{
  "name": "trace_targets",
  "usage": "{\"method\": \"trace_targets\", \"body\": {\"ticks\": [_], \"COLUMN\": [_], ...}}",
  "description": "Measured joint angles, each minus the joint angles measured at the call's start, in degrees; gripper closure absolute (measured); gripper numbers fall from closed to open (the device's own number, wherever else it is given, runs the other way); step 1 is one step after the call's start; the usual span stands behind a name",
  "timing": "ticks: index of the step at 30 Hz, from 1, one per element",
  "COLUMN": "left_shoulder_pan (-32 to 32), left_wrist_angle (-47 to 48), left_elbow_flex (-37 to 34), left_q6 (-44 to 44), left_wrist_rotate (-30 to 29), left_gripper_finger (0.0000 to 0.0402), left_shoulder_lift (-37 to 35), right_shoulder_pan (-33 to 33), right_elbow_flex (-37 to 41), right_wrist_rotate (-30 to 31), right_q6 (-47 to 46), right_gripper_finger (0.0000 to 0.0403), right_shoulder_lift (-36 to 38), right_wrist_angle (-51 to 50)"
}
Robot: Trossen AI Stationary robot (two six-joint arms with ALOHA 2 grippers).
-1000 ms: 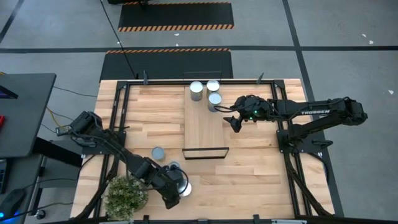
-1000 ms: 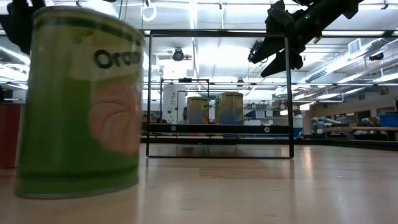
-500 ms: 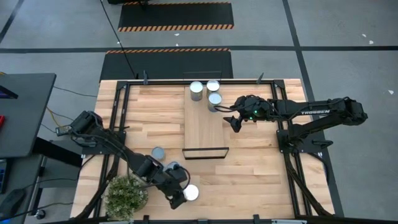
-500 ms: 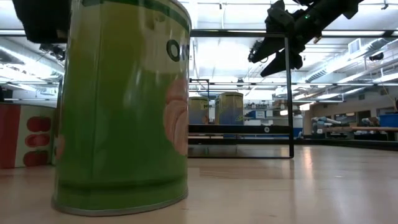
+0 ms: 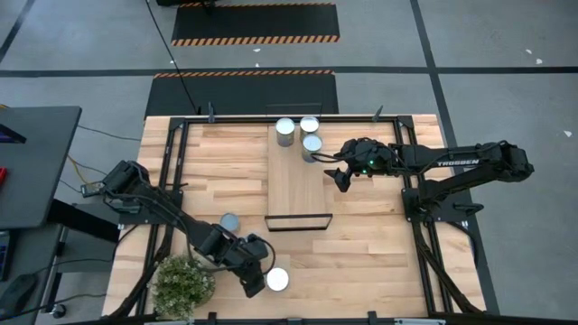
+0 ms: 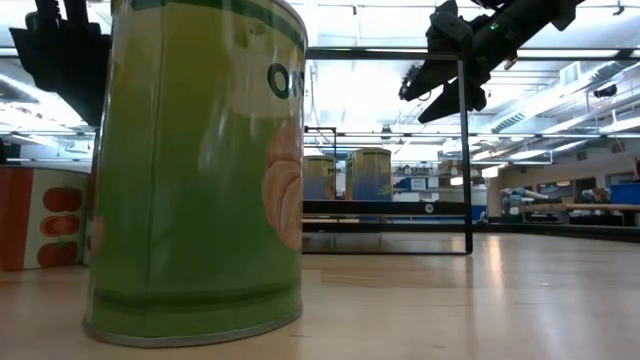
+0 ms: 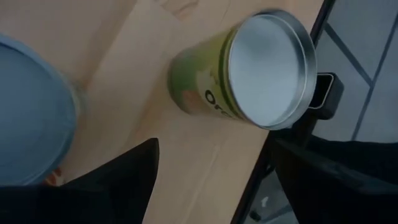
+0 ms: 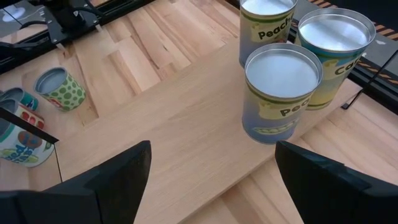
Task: Pick and place cans onto a shelf
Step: Put the canned oranges on the shelf
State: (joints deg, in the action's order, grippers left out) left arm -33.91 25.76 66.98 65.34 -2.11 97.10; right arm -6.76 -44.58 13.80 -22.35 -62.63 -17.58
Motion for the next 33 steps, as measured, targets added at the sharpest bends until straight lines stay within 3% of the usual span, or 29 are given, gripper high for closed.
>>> {"method": "trace_targets", "body": {"ticks": [3, 8, 33], "left_shoulder_pan": [0.0, 0.1, -0.4], "left_wrist_angle": [0.4, 0.8, 1.6], "left_elbow_flex": [0.0, 0.0, 0.0], "left_q6": [0.0, 0.2, 1.1], "left_wrist_rotate": [-0.8, -0.9, -2.2], "left_gripper_finger": [0.0073, 0.0009, 0.001], "left_shoulder_lift": [0.0, 0.0, 0.0], "right_shoulder_pan": [0.0, 0.0, 0.0], "right_elbow_flex": [0.0, 0.0, 0.0], "right_wrist_rotate": [0.0, 0.0, 0.0], "right_q6": [0.0, 0.0, 0.0], "right_gripper_finger": [0.0053, 0.0053, 0.0053], "right_shoulder_lift": [0.0, 0.0, 0.0], "right_wrist_angle": [0.0, 0.0, 0.0]}}
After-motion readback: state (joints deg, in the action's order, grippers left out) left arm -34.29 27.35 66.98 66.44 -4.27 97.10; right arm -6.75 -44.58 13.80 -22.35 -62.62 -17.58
